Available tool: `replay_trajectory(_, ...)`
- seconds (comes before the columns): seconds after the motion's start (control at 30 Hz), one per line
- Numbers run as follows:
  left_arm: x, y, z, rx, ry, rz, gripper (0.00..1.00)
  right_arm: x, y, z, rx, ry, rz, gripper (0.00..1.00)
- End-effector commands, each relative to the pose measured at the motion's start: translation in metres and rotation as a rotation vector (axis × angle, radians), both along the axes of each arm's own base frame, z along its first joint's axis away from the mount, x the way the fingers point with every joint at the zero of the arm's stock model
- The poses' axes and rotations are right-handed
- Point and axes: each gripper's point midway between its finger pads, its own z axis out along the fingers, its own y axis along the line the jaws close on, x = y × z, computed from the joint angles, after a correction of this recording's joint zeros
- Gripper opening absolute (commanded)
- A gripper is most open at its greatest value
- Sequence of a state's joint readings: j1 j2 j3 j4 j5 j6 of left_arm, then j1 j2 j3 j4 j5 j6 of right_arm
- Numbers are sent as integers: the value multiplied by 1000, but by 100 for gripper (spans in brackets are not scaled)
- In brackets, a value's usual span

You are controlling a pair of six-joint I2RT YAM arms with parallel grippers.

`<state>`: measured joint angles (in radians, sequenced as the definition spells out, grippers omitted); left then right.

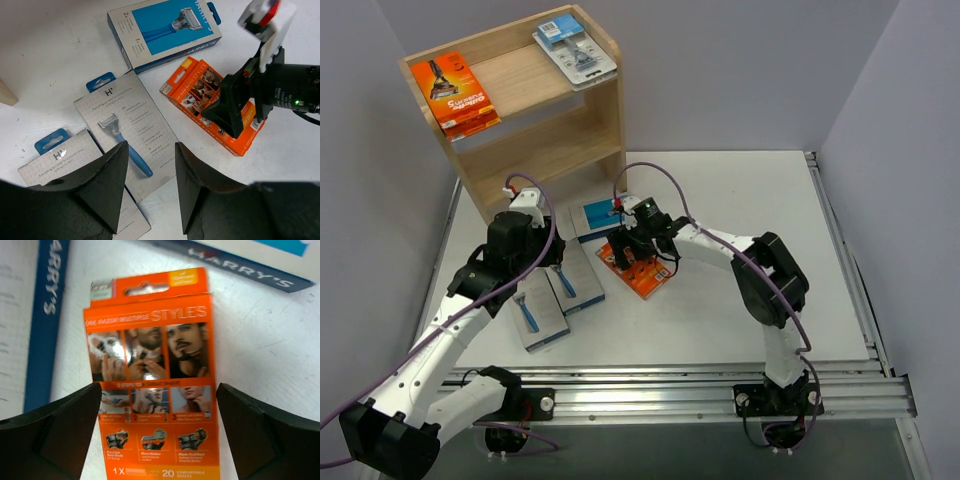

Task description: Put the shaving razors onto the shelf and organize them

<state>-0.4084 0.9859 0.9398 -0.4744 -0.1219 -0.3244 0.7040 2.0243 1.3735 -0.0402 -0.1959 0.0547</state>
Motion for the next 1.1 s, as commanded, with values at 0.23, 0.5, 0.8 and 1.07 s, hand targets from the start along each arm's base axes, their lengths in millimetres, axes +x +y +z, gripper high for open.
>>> replay_trajectory(0.23, 6, -1, 5, -8, -31, -4, 51, -98, -51, -98, 280, 562, -310, 82)
replay_trajectory(0.5, 6, -4, 2, -16, -20, -11, 51, -113, -69, -105, 248, 556, -335, 49)
replay_trajectory(0.8, -1, -37, -25, -100, 86, -58, 28, -132, -84, -104, 203, 534, -322, 8)
replay_trajectory(1.07, -57, -102, -87, -158, 206, -135, 18, -143, -76, -77, 324, 532, -306, 0)
